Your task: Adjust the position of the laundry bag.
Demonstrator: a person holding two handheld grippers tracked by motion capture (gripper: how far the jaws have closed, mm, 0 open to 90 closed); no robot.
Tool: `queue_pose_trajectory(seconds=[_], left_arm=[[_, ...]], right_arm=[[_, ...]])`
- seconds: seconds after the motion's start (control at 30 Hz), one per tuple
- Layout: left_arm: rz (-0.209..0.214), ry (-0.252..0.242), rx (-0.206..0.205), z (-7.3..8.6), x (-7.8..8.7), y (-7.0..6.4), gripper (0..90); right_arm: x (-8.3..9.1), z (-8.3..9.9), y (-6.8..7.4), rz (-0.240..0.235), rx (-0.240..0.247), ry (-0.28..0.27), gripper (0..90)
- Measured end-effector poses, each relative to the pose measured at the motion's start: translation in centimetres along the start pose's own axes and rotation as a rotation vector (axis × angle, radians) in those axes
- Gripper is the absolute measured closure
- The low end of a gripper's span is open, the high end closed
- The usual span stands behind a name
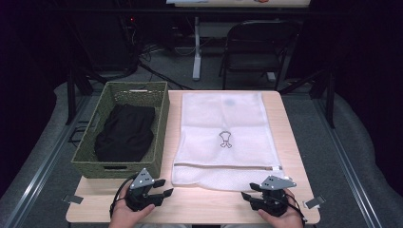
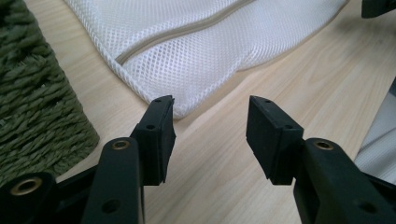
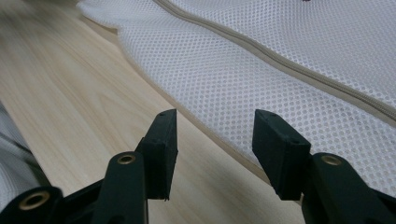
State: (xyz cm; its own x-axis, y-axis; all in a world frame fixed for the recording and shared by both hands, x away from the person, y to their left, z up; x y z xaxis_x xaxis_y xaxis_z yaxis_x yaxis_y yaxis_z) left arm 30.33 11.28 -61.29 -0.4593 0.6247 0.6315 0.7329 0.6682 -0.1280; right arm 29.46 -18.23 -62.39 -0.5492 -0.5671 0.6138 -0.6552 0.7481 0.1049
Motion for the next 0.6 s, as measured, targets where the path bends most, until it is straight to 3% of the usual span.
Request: queue_pose_trajectory(seconds=[0.07,0.23,0.3,0.4,0.6], left_arm=[[0.007,-0.022,0.003,-0.28,0.03,-0.11,50.3],[-0.003,-0.023,-0.006,-0.27,-0.01,-0.17,49.7],[-0.013,-0.016,-0.007,-0.24,0.0,-0.11,49.3],[-0.043,0.012,-0.021,0.08,-0.18,0.26,50.9],[-0.047,0.042,-0.03,0.41,-0.42,0.04,54.7]], right_arm=[[0.03,-0.07,-0.03,-0.001,-0.001,-0.012,50.2],[0.42,-0.21,-0.08,0.01,0.002,-0.028,49.8],[0.48,-0.32,-0.25,0.029,0.021,-0.039,47.6],[0.21,0.16,-0.28,0.016,-0.006,-0.009,50.8],[0.56,0.18,-0.13,0.022,0.005,-0.004,55.2]])
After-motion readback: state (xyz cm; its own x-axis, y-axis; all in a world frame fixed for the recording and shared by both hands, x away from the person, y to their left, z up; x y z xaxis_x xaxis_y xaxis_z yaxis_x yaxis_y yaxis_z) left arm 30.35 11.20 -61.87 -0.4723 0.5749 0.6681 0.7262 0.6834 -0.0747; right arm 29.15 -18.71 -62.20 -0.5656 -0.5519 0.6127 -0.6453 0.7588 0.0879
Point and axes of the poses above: each handheld gripper's, and its own axes: x roughly backward along the jaws, z roughly out of its underside, y roughly to its left, the point moved 10 cm from there along -x, roughly forward along the jaws, and after that the axes turned 1 degree about -z, right-handed, at the moved point
